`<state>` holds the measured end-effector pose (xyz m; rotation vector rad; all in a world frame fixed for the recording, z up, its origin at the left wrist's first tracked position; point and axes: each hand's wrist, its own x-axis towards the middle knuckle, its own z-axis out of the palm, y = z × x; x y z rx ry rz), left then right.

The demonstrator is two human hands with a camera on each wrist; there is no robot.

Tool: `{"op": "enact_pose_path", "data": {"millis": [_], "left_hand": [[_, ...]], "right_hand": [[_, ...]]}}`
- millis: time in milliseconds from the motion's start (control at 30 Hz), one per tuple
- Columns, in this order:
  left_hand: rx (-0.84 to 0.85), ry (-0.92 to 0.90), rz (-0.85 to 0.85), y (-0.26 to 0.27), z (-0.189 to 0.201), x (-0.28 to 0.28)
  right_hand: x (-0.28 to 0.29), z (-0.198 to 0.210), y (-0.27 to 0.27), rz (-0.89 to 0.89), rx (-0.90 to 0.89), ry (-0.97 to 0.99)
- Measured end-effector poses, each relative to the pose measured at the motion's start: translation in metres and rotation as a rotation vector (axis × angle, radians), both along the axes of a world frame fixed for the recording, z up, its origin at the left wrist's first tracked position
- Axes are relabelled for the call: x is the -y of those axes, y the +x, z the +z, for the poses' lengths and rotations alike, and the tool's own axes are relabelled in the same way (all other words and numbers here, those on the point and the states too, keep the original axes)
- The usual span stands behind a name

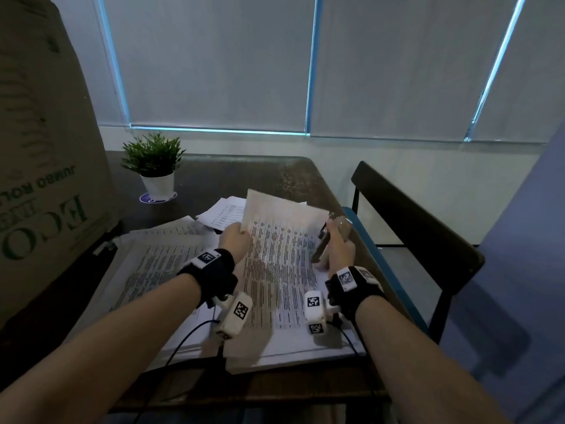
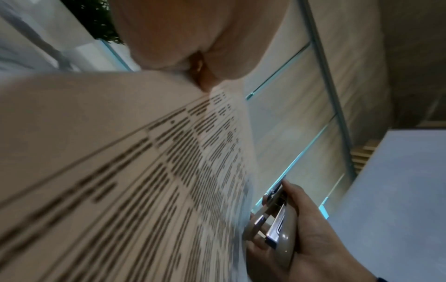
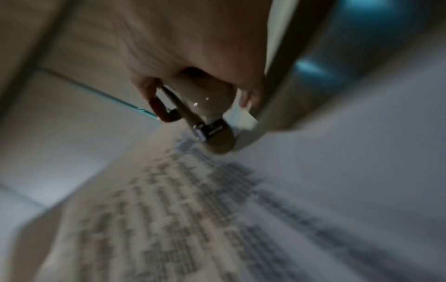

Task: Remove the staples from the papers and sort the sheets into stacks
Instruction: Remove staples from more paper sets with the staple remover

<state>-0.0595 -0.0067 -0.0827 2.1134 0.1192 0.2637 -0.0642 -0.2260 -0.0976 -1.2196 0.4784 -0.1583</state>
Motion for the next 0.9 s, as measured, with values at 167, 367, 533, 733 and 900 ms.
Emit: {"op": "enact_pose_path", "data": {"millis": [167,367,533,733,900], "left_hand": [[0.427,-0.154,0.087,-0.026,0.066,0.015],[0.705,-0.259,0.039,-0.052,0.114,0.036],[0.529,-0.2,0.052,-0.051,0.086,0.035],[0.568,-0.071,-0.094,-0.059,0.127,0.048],[0.635,0.048,-0.253,-0.069,0.145,0.078]], "right_hand": [[0.017,0.069,-0.01,0.241,0.328,0.081],[0.001,0.123,-0.042,0.19,0.598,-0.194],[0.006,0.071,-0.037,0.108,0.372,-0.451],[0.025,0.133,-0.055,-0.377,0.832,-0.471],[0.03,0.232,-0.076,-0.316,1.061,-0.28]]}}
